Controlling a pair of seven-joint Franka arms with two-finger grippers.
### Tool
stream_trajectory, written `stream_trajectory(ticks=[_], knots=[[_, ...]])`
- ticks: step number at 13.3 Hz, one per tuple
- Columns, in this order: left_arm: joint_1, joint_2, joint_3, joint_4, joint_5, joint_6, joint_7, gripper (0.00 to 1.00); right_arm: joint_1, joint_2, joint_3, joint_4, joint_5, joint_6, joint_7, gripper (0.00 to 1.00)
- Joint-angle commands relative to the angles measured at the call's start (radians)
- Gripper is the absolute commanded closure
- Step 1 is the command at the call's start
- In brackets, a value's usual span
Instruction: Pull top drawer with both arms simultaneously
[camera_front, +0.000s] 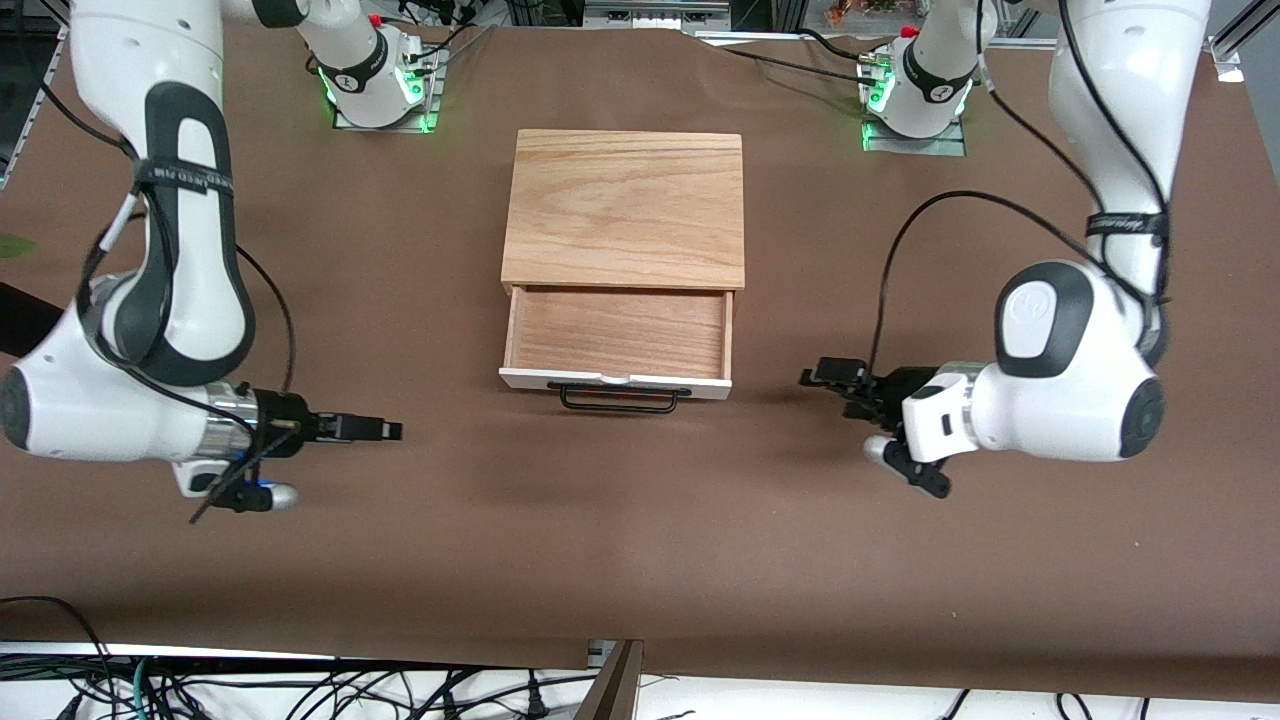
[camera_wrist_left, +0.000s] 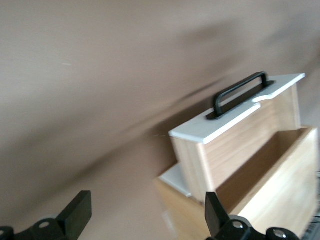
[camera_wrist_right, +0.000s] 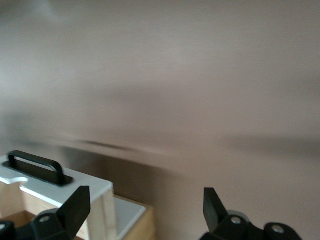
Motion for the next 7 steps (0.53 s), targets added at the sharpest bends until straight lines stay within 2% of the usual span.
stream_trajectory(ticks=[1, 2, 3, 4, 7], knots=[[0.009, -0.09, 0.007, -0.034, 0.179, -0.001, -0.002, 0.0, -0.024, -0.172, 0.081, -0.109, -0.301, -0.006, 0.009, 0.0], [0.009, -0.119, 0.006, -0.034, 0.261, -0.001, -0.003, 0.0, -0.068, -0.216, 0.159, -0.128, -0.452, -0.006, 0.009, 0.0], [0.009, -0.15, 0.006, -0.04, 0.313, -0.002, -0.006, 0.0, -0.114, -0.261, 0.215, -0.152, -0.564, -0.003, 0.007, 0.0], [0.012, -0.188, 0.01, -0.057, 0.339, -0.022, -0.022, 0.0, -0.139, -0.296, 0.229, -0.171, -0.608, -0.001, 0.006, 0.0], [0.039, -0.257, 0.03, -0.059, 0.408, -0.076, -0.08, 0.0, -0.193, -0.419, 0.23, -0.197, -0.616, -0.003, 0.012, 0.0]])
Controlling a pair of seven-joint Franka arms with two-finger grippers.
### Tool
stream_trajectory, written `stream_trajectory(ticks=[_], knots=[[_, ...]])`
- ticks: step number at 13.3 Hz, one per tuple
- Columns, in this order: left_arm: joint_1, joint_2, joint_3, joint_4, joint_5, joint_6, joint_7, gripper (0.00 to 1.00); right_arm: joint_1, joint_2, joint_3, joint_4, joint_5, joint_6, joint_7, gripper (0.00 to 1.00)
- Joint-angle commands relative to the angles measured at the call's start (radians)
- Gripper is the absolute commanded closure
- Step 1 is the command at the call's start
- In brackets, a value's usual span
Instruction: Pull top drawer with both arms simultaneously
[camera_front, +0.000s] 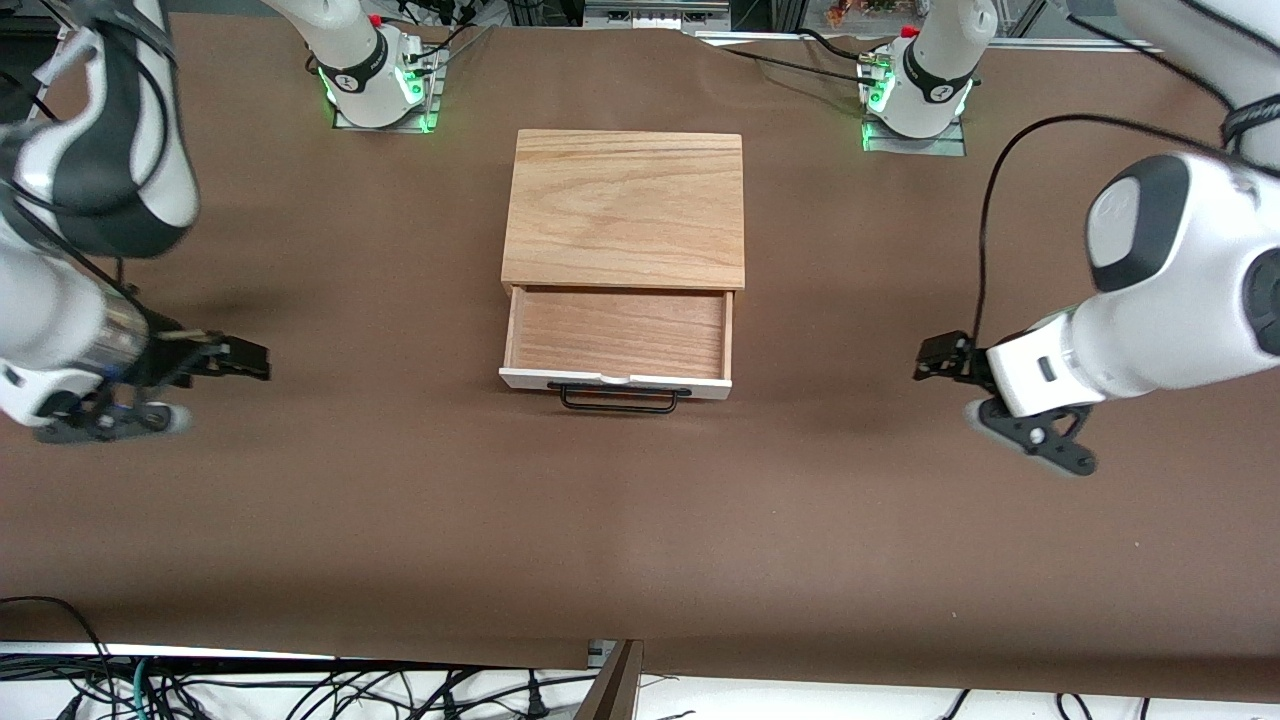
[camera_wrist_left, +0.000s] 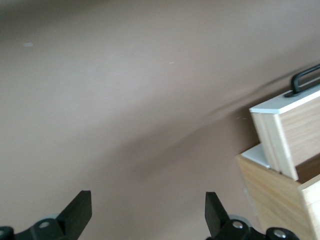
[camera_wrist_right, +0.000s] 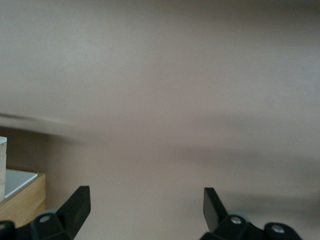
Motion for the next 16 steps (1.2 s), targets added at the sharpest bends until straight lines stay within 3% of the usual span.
stream_trajectory(ticks=[1, 3, 7, 9, 11, 16], knots=[[0.024, -0.098, 0.002, -0.052, 0.088, -0.052, -0.045, 0.0, -0.062, -0.14, 0.032, -0.074, -0.024, 0.008, -0.001, 0.0], [0.021, -0.161, -0.005, -0.064, 0.165, -0.092, -0.107, 0.0, -0.068, -0.199, 0.033, -0.107, -0.025, -0.006, 0.002, 0.0], [0.023, -0.266, -0.013, -0.152, 0.179, -0.108, -0.123, 0.0, -0.139, -0.275, 0.117, -0.195, -0.028, -0.018, 0.08, 0.0], [0.027, -0.324, -0.005, -0.236, 0.164, -0.076, -0.12, 0.0, -0.145, -0.273, 0.118, -0.201, -0.027, -0.026, 0.066, 0.0], [0.042, -0.433, -0.005, -0.392, 0.139, 0.007, -0.128, 0.0, -0.139, -0.266, 0.122, -0.2, -0.028, -0.04, 0.068, 0.0], [0.093, -0.485, -0.011, -0.443, 0.15, -0.027, -0.134, 0.0, -0.139, -0.246, 0.119, -0.169, -0.028, -0.066, 0.068, 0.0]])
